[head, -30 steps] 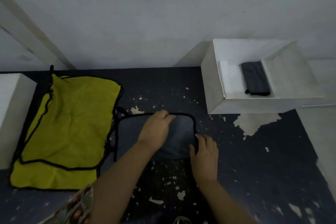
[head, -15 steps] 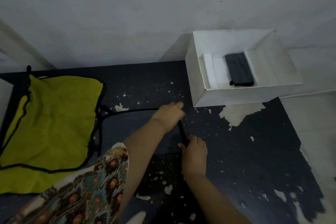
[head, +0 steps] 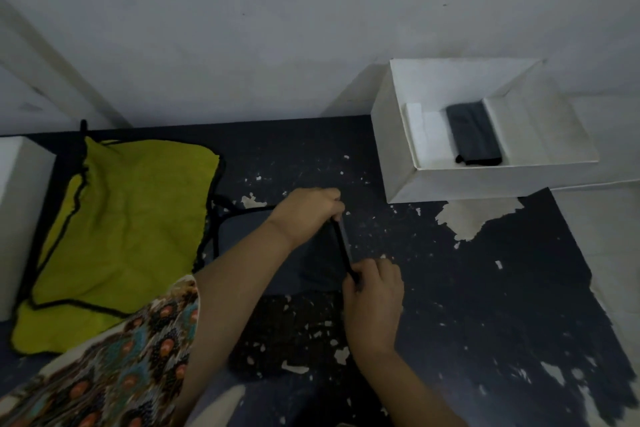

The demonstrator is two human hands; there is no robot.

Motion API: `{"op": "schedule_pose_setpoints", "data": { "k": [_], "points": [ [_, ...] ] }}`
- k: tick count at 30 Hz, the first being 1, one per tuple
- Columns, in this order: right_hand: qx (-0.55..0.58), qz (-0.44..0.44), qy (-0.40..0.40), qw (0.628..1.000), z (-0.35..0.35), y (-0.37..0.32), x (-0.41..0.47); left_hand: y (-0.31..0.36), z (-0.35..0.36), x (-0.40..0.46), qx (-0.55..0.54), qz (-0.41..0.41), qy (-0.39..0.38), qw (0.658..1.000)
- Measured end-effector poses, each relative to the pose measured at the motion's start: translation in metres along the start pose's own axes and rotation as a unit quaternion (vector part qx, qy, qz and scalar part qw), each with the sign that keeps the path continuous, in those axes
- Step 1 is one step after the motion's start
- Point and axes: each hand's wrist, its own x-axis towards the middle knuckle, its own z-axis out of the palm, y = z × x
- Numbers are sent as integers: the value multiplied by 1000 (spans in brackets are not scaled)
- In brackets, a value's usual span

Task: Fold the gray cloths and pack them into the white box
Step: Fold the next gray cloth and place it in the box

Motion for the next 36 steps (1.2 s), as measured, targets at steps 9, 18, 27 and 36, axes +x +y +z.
{"op": "schedule_pose_setpoints", "data": {
  "k": [9, 18, 27, 36],
  "points": [
    [62, -167, -4, 984, 37, -76, -16, -74, -24, -84, -3, -38, 65, 997],
    [37, -235, -90, 967, 85, -111, -45, -122, -4, -133, -35, -139, -27, 989],
    [-25, -263, -143, 954, 107, -107, -59, -131, -4, -141, -79, -169, -27, 982],
    [23, -193, -215, 957, 86, -120, -25, -120, 0, -125, -93, -263, 21, 960]
  ]
}}
